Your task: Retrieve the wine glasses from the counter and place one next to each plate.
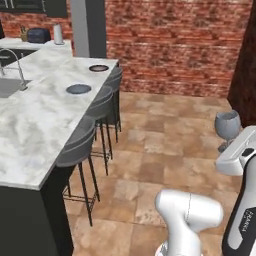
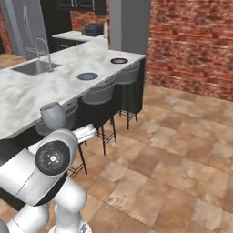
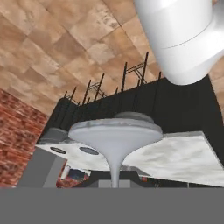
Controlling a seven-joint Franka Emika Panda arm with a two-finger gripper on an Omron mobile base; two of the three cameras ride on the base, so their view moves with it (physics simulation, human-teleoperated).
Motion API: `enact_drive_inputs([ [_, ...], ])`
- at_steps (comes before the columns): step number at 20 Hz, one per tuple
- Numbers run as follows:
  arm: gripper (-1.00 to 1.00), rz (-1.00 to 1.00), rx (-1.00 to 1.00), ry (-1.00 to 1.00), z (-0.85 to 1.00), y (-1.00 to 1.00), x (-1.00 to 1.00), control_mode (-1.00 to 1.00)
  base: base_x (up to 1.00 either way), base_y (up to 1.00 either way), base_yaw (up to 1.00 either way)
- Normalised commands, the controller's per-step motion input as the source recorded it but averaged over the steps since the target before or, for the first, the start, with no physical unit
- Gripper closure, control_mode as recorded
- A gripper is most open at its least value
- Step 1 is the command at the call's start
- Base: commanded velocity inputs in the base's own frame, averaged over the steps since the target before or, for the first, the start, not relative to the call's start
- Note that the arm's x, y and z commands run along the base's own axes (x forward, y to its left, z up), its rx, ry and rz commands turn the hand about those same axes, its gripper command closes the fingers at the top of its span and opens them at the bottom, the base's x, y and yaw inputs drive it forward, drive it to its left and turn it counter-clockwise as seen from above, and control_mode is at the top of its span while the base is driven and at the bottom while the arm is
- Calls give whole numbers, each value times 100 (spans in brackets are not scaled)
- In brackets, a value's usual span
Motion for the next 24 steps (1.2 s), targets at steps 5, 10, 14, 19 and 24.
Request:
enact_drive_inputs([
  [5,100,0,0,0,0,0,0,100,100,-75,45],
  [10,100,0,0,0,0,0,0,100,100,-98,39],
  [14,100,0,0,0,0,0,0,100,84,-98,48],
  [19,100,0,0,0,0,0,0,100,49,-97,56],
  [24,100,0,0,0,0,0,0,100,9,-100,42],
])
